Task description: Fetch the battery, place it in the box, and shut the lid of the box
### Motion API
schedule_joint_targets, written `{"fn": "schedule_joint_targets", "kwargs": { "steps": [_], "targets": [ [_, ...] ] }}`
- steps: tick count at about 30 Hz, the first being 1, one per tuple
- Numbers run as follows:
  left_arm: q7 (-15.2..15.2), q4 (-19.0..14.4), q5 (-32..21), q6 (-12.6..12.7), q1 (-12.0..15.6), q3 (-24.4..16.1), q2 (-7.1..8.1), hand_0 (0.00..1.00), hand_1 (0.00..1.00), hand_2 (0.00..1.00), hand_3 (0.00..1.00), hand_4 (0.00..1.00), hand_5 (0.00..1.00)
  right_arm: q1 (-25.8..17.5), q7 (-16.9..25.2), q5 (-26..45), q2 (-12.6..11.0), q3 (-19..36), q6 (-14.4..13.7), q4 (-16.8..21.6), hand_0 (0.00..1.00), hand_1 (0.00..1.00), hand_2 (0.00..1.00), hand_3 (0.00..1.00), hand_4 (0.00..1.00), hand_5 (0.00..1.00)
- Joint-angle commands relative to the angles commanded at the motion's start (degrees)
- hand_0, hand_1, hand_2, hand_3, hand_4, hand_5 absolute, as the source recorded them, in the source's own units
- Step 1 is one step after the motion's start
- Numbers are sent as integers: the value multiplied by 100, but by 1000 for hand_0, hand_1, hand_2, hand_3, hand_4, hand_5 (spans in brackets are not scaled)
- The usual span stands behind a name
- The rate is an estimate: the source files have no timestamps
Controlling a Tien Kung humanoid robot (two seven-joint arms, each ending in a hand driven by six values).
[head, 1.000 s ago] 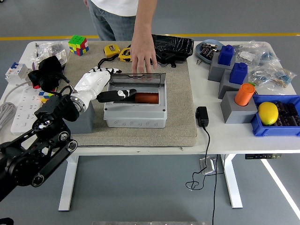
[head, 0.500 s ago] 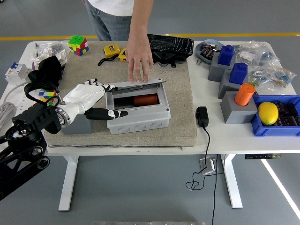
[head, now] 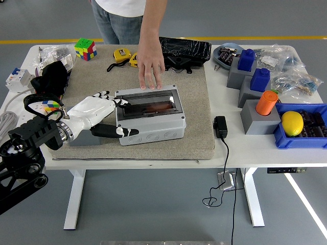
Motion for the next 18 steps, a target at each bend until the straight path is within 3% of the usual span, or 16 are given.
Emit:
{"fn": "schedule_joint_targets", "kwargs": {
  "steps": [4,5,9,10,11,18],
  "targets": [
    [-368,251,384,394,189,-824,-485,996,953,878,856,998,998,6,11,18,39,-19,5,0,994,915,837,897,998,998],
    [-525,345,452,500,262,-1039,-651,975,992,953,899,998,998,9,15,22,54,-21,5,0,994,915,837,896,998,998],
    [-1099,615,407,831,465,-1995,-1247,975,992,953,899,998,998,27,19,24,87,-29,6,0,994,915,837,896,998,998],
    [-1260,691,328,914,521,-2242,-1392,975,992,953,899,998,998,34,16,18,98,-28,10,0,994,915,837,896,998,998],
    [-1376,745,241,965,552,-2444,-1469,996,998,998,964,998,921,37,15,15,105,-26,11,0,994,915,837,895,998,998],
    [-2307,1025,-1271,1111,1014,-3823,-2065,998,998,998,976,998,920,-10,31,-6,171,47,22,0,993,915,837,894,998,998]
  ]
}}
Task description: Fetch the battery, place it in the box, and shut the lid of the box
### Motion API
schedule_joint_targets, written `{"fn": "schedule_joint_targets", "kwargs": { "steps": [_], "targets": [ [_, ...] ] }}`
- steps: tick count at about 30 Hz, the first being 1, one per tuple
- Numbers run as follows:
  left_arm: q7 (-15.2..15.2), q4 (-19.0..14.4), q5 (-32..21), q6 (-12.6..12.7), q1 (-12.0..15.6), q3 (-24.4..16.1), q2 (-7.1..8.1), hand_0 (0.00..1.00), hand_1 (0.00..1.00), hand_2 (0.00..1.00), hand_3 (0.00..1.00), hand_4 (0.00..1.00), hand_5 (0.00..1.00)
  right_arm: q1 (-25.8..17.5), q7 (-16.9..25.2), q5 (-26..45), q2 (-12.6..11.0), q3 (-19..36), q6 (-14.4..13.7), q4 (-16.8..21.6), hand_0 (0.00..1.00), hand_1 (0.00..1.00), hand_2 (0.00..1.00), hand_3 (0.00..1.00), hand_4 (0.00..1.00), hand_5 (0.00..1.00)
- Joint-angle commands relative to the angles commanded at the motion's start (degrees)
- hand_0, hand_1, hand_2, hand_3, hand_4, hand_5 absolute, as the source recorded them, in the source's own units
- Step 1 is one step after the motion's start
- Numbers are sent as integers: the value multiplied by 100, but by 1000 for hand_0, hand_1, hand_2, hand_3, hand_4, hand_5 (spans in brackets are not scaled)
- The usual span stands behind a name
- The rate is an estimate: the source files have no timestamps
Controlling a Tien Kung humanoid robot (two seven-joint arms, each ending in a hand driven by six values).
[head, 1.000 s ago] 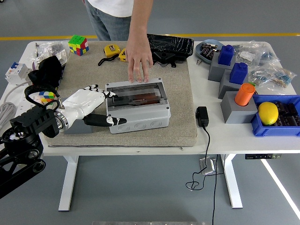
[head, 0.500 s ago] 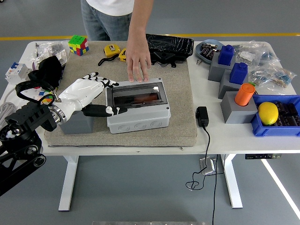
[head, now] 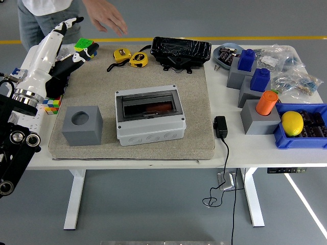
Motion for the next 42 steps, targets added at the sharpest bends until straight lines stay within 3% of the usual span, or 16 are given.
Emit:
{"fn": "schedule_joint_targets", "kwargs": {
  "steps": [4,10,13,22,23,25,28,29,31,42],
  "targets": [
    [-261,9,-931,-40,172,-444,-126,998,998,998,976,998,920,-13,15,-13,28,45,6,0,993,915,837,894,998,998],
    [-332,-35,-1453,-78,309,-904,-82,998,998,998,975,998,922,0,42,-30,54,87,4,0,993,915,837,895,998,998],
    [-380,-42,-1597,-90,369,-1005,-84,998,998,998,974,998,959,0,45,-40,58,92,7,0,993,914,837,894,998,998],
    [-848,80,-2934,-426,510,-1011,-134,998,998,993,971,998,987,-34,28,-68,71,89,17,0,992,914,837,892,998,998],
    [-840,82,-2955,-453,521,-1005,-133,996,981,933,922,998,998,-35,29,-72,73,92,18,0,992,914,837,891,998,998],
    [-712,77,-2988,-660,568,-985,-135,996,981,933,922,998,998,-43,26,-100,82,116,20,0,992,914,837,891,998,998],
    [-282,72,-2740,-1082,624,-994,-127,996,981,933,922,998,998,-58,25,-149,96,164,24,0,992,914,837,891,998,998],
    [-190,71,-2703,-1149,635,-988,-120,964,945,885,876,998,998,-61,27,-153,98,166,24,0,991,913,836,886,998,998],
    [3,60,-2616,-1299,672,-973,-108,964,945,885,876,998,998,-65,35,-149,101,165,22,0,991,913,836,886,998,998],
    [185,56,-2592,-1338,678,-905,-108,958,937,880,870,998,998,-42,26,-174,98,212,11,0,990,913,835,887,998,998]
  ]
}}
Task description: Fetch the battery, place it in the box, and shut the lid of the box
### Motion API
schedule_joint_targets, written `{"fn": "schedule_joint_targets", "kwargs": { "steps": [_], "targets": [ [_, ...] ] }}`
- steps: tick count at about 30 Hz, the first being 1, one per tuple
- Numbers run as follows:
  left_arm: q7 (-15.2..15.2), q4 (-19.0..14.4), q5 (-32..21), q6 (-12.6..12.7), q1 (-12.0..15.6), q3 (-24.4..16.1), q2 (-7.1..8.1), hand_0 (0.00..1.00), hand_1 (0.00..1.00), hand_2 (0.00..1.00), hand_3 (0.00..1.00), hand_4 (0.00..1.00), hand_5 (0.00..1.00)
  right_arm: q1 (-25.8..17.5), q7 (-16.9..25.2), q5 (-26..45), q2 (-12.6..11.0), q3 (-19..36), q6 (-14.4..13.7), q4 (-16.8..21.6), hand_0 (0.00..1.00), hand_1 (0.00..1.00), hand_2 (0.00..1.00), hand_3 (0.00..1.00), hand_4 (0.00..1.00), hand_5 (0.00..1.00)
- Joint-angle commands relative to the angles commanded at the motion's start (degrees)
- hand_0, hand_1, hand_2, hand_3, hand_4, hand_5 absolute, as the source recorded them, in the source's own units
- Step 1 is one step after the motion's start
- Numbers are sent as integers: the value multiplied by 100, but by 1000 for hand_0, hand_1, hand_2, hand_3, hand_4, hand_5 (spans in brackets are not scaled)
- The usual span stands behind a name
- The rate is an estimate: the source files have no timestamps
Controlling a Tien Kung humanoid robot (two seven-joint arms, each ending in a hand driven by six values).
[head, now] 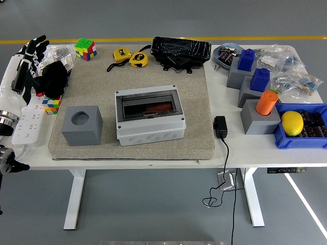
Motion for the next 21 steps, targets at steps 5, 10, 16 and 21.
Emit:
{"fn": "schedule_joint_targets", "kwargs": {
  "steps": [5,10,16,21],
  "targets": [
    [-33,-4,-36,16,7,17,-3,934,928,878,869,998,998,4,4,9,10,-5,-2,0,989,913,835,886,998,998],
    [-72,2,-92,65,4,36,-6,934,928,878,869,998,998,7,-2,-3,15,9,-1,0,989,913,835,886,998,998],
    [-80,-2,-102,84,14,43,-19,923,923,875,863,998,998,11,-3,5,11,11,-6,0,989,912,834,885,998,998],
    [-56,-10,-75,91,7,40,-14,921,917,875,862,998,998,18,-3,8,9,10,-8,0,989,911,834,884,998,998]
  ]
}}
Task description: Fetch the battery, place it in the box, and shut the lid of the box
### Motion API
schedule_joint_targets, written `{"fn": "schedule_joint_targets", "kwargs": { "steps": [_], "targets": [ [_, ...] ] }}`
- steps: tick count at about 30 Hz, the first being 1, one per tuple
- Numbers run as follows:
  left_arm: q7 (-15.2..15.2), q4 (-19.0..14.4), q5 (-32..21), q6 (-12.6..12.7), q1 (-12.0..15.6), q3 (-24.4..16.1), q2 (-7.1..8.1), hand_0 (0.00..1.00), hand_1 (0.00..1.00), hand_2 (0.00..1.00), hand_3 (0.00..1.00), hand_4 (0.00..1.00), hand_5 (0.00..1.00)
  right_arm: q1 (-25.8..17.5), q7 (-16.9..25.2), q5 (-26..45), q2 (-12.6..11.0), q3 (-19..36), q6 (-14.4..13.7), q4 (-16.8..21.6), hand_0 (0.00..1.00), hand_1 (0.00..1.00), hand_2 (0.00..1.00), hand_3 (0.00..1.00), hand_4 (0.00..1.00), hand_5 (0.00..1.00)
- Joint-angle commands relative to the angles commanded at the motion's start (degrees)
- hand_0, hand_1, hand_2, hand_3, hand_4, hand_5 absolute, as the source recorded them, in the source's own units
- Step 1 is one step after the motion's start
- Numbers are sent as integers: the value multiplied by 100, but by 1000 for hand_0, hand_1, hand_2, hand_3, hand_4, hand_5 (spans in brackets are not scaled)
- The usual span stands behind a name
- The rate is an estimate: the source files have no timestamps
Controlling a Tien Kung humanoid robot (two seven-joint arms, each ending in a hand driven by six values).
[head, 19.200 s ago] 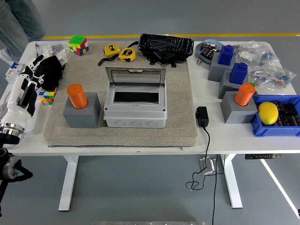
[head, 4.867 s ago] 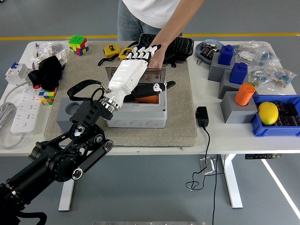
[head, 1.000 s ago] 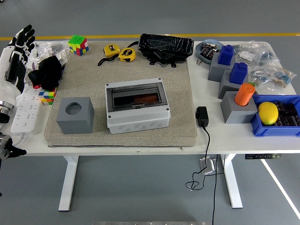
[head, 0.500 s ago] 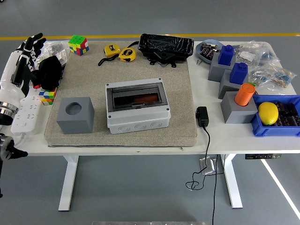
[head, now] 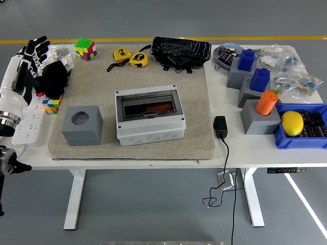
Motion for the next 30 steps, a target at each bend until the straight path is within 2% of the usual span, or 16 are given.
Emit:
{"fn": "schedule_joint_targets", "kwargs": {
  "steps": [30],
  "targets": [
    [-33,-27,-39,110,-9,17,7,914,902,869,860,998,998,15,-4,35,3,-11,1,0,990,912,834,881,998,998]
  ]
}}
